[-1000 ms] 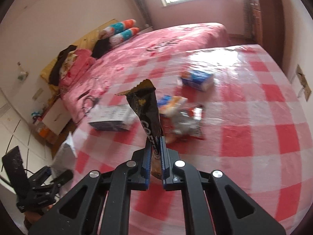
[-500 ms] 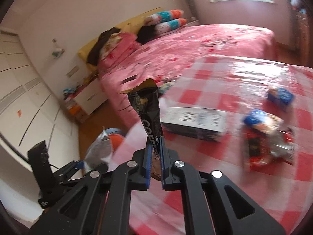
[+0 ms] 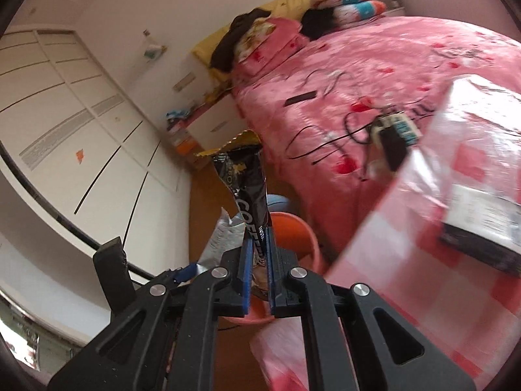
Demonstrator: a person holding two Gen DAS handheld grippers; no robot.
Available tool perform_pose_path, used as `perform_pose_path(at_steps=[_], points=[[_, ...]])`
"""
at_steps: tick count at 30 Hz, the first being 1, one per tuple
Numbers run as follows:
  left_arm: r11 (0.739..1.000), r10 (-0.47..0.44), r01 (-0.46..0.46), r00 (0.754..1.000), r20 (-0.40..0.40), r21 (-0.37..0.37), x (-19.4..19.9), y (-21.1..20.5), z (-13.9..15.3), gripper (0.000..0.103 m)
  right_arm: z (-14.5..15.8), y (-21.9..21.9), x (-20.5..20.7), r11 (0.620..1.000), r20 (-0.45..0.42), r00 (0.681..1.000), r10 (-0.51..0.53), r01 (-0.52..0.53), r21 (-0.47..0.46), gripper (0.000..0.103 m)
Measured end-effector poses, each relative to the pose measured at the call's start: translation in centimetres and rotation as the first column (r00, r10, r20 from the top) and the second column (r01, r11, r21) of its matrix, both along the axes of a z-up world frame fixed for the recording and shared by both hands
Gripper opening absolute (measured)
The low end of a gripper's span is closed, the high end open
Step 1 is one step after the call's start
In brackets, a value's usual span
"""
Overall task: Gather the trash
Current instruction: 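Drop the grey bag into the bucket with the left tool while the right tool drops the coffee stick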
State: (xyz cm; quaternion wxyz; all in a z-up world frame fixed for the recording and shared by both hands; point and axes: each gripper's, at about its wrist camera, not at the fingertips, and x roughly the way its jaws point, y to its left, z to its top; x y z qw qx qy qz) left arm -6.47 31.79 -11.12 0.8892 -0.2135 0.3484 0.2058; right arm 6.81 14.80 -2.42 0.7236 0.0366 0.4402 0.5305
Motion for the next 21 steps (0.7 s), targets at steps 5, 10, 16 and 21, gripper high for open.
perform_pose_path(at_steps=[5, 10, 16, 21], points=[[0.994, 0.098, -0.1, 0.994, -0.051, -0.038, -0.4, 2.3, -2.0, 0.076, -4.1, 4.5, 0.3, 0.997, -0.104, 0.994, 0.029, -0.036, -0.07, 0.016], [0.988, 0.141, -0.145, 0.986, -0.09, -0.044, -1.4, 3.3, -3.3, 0.081, -5.9, 3.3, 0.5, 0.995, -0.103, 0.994, -0.034, 0.024, -0.1, 0.06], [0.989, 0.142, -0.146, 0.985, -0.1, -0.03, -1.2, 3.0, -3.2, 0.082, -4.0, -0.6, -0.2, 0.991, 0.047, 0.994, -0.099, 0.103, -0.089, 0.08], [0.992, 0.118, -0.12, 0.989, -0.09, -0.023, -0.8, 1.8, -2.6, 0.082, -3.1, -3.4, -0.6, 0.982, 0.145, 0.979, -0.146, 0.161, -0.099, 0.087]])
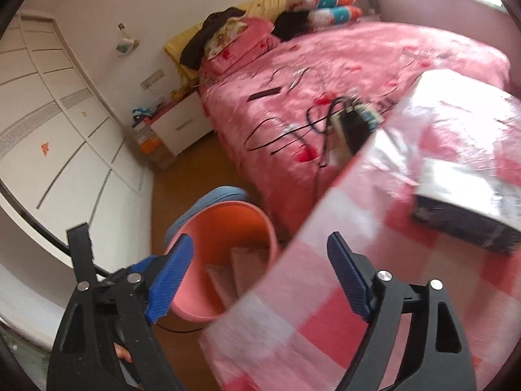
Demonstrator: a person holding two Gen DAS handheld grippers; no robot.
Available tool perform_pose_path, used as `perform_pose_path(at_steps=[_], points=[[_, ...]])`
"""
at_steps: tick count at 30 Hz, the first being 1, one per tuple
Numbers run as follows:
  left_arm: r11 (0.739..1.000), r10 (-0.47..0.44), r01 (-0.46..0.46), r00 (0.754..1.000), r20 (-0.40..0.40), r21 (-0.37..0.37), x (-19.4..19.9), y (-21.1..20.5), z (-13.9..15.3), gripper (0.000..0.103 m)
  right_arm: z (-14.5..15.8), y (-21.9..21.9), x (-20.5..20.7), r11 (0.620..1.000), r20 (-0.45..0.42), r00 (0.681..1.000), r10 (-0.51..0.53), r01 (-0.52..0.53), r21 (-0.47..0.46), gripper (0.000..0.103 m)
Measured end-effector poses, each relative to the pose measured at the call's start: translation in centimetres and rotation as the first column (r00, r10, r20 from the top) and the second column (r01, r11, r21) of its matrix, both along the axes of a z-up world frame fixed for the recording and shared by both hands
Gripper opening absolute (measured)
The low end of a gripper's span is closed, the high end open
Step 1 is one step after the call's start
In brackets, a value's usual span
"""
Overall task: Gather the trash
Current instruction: 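Drop the grey bag into the bucket with the left tool while the right tool drops the coffee stick, then move both tools back over the table toward the white milk carton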
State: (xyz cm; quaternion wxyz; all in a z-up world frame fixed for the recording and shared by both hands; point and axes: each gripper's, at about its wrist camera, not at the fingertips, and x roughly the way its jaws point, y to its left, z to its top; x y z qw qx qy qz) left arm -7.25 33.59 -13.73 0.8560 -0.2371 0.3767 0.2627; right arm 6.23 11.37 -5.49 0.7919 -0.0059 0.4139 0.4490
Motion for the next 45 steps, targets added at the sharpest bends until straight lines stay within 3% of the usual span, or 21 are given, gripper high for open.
perform_pose_path(at_steps=[18, 45], points=[[0.98, -0.192, 0.189, 0.98, 0.046, 0.066, 2.0, -7.2, 4.2, 0.082, 0.0, -8.4, -1.5, 0.992, 0.131, 0.984, -0.122, 0.123, -0.004, 0.091], [0.931, -0.345, 0.338, 0.938, 0.024, 0.139, 5.1, -15.7, 7.0, 0.082, 0.2, -15.7, -0.2, 0.975, 0.117, 0.969, -0.219, 0.214, 0.055, 0.091]])
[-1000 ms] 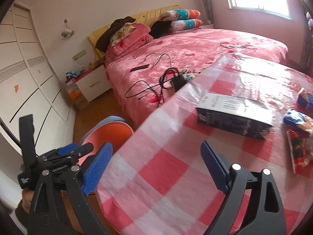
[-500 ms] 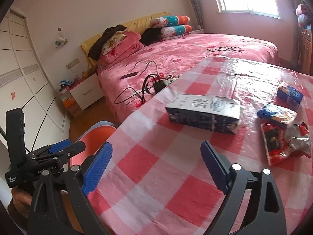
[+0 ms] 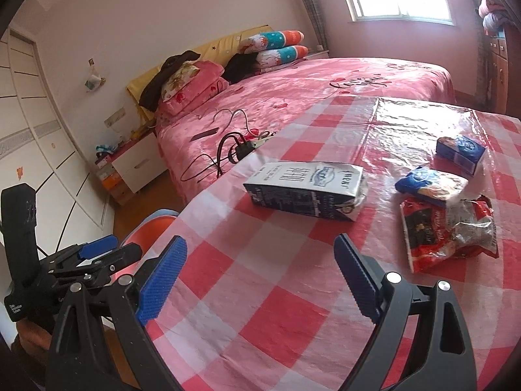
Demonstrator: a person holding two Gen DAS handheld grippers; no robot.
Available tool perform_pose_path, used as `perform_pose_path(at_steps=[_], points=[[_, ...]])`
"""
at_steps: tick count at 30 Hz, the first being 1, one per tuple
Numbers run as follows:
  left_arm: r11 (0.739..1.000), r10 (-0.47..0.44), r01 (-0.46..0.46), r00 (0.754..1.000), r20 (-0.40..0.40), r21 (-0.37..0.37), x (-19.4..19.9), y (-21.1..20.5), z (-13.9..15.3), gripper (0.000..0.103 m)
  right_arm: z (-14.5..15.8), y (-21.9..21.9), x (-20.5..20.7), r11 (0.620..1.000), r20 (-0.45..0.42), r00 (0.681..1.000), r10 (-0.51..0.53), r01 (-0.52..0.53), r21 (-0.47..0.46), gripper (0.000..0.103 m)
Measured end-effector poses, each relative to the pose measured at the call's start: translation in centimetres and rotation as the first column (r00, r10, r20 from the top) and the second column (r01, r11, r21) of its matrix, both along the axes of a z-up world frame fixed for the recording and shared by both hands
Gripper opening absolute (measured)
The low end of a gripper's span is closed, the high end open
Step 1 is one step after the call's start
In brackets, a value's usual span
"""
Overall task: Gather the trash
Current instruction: 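Move both tools back over the table toward the white milk carton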
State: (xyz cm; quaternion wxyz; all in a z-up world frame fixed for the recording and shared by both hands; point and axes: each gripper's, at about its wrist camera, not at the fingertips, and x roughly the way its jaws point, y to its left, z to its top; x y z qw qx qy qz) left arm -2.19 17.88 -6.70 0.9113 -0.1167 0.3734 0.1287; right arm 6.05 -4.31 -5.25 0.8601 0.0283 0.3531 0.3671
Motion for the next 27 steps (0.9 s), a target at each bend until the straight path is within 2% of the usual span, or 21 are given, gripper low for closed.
perform_pose_path(at_steps=[9, 27], points=[[0.998, -0.054, 0.054, 0.999, -0.01, 0.025, 1.0, -2.7, 0.4, 0.082, 0.3, -2.7, 1.2, 0.999, 0.002, 0.999, -0.043, 0.043, 0.023, 0.091], [0.985, -0.159, 0.162, 0.986, -0.05, 0.063, 3.8, -7.9, 0.2, 0.082, 0.0, -10.0, 5.0, 0.976, -0.06, 0.98, -0.191, 0.196, 0.094, 0.091]])
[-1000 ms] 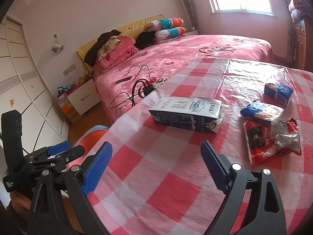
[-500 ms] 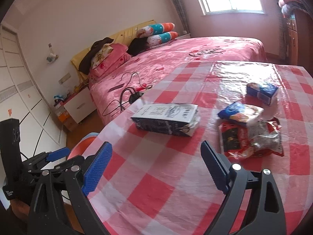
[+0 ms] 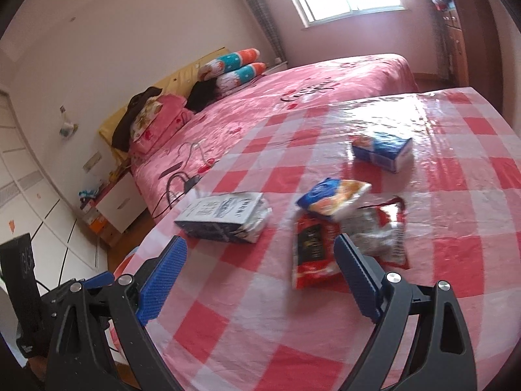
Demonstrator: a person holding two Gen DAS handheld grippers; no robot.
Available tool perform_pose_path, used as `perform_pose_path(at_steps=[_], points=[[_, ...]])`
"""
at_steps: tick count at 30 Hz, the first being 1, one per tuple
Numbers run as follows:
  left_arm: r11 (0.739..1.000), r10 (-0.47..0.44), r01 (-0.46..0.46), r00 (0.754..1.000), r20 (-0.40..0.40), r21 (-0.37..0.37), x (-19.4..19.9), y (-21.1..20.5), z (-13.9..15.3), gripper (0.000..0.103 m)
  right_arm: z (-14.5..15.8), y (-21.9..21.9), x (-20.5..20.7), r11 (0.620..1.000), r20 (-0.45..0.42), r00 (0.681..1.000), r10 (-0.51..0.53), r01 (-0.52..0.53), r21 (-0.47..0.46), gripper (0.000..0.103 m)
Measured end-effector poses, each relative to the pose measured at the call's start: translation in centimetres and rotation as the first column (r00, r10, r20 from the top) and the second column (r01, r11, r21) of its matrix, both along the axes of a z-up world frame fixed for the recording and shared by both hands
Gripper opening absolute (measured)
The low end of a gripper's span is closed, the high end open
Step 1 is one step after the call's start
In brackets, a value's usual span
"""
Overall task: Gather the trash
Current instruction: 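Move both tools back over the table toward the white milk carton, then grasp the white milk carton with the left tool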
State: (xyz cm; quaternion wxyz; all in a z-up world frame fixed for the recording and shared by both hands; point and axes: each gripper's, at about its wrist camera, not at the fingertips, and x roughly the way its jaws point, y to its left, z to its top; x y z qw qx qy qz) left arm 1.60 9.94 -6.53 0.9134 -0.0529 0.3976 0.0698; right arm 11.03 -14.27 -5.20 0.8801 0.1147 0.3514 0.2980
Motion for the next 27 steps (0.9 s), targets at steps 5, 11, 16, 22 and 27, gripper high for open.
perform_pose_path(at_steps=[5, 11, 16, 22, 27], points=[[1.0, -0.028, 0.028, 1.0, -0.012, 0.006, 1.1, -1.4, 0.0, 0.082, -0.3, -2.4, 1.3, 0.999, -0.028, 0.999, -0.046, 0.047, 0.023, 0.091], [0.997, -0.069, 0.067, 0.997, -0.022, -0.049, 3.0, -3.1, 0.2, 0.082, -0.7, -5.2, 2.8, 0.994, -0.061, 0.993, -0.102, 0.104, 0.036, 0.091], [0.981, -0.051, 0.044, 0.998, -0.031, -0.19, 6.0, -3.3, 0.2, 0.082, -1.2, -7.8, 3.9, 0.985, -0.092, 0.983, -0.158, 0.163, 0.05, 0.091], [0.94, 0.09, -0.103, 0.994, -0.055, -0.326, 10.0, -2.0, -1.2, 0.082, -1.4, -9.1, 4.4, 0.982, -0.097, 0.98, -0.171, 0.178, 0.068, 0.091], [0.875, 0.202, -0.223, 0.975, -0.094, -0.43, 12.6, -0.1, -2.8, 0.082, -1.8, -8.8, 4.4, 0.986, -0.087, 0.984, -0.154, 0.158, 0.044, 0.091]])
